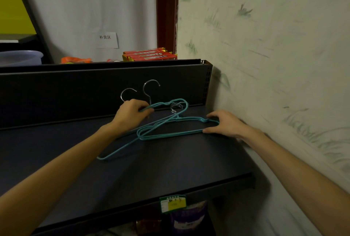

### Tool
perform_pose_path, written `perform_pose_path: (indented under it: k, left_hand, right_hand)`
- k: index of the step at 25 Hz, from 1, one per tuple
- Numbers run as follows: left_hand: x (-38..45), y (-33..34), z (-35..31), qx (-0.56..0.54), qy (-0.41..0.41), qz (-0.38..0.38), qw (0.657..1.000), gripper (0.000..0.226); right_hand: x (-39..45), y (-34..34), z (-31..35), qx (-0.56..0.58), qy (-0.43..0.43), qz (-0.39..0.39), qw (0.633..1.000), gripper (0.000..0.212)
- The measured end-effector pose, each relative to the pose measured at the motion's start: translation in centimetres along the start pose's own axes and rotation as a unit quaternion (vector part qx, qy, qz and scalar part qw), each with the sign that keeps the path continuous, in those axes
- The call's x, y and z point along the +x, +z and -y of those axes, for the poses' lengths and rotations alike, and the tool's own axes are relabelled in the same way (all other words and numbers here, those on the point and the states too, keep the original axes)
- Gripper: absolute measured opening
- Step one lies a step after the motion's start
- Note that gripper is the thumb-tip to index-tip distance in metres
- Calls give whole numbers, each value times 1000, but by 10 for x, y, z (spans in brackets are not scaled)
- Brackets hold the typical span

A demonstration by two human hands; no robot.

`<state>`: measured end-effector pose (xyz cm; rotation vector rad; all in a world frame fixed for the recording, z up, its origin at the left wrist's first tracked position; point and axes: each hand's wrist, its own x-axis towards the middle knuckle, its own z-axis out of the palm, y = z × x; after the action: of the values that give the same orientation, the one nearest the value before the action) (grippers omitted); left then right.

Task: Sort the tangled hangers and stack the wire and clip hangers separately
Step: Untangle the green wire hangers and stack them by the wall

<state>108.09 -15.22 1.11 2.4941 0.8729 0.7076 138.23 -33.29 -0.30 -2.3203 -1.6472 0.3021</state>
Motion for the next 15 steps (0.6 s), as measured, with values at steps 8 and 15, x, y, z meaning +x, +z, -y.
perform_pose_path:
  k: [8,15]
  left_hand:
    - [-2,-27,9,-89,-32,1,996,22]
    - [16,-31,-27,-80,1,73,994,20]
  right_hand:
    - [6,-4,-5,44,-27,35,998,79]
    - [16,-19,42,282,-93,-95,950,60]
